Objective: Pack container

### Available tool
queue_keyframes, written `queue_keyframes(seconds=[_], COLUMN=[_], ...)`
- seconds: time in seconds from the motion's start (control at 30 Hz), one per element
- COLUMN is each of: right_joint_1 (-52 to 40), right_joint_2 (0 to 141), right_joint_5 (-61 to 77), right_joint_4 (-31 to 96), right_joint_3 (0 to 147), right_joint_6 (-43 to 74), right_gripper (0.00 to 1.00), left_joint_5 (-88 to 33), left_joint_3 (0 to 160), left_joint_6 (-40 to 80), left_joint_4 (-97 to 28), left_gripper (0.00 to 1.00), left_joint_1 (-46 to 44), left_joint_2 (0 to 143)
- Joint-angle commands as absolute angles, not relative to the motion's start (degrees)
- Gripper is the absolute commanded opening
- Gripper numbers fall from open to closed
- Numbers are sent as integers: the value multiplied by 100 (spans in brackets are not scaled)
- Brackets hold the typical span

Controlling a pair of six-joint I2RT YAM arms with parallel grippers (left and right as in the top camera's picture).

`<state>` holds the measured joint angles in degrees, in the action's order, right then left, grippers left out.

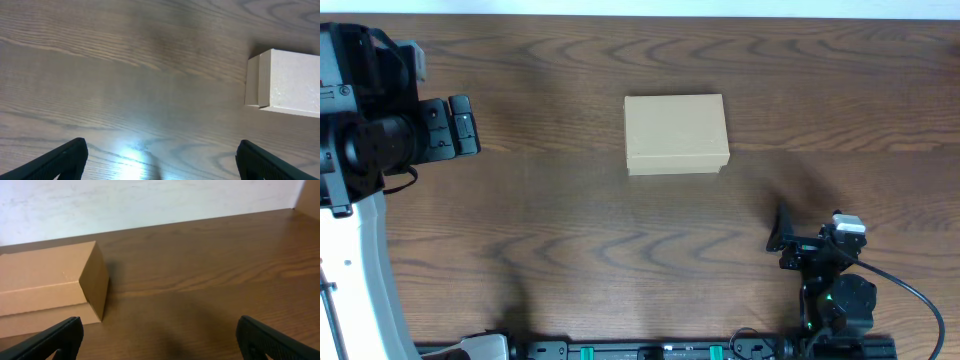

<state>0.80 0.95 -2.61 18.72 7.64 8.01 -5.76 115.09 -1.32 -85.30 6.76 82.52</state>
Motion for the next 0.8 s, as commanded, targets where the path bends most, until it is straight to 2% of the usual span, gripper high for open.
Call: queue_keyframes(seconds=[0.0,0.77], right_joint_1=[121,121], right_joint_2=[32,32], right_joint_5=[-316,-86], right_joint_4=[1920,1942], right_joint_3=[652,589], right_joint_6=[722,720], right_gripper=[99,99], left_joint_5=[-552,-552], left_joint_3=[11533,11533], left_joint_6=[-128,-128], left_joint_4=[-8547,-8547], left_gripper=[95,95], left_joint_1=[709,709], left_joint_2=[8265,8265])
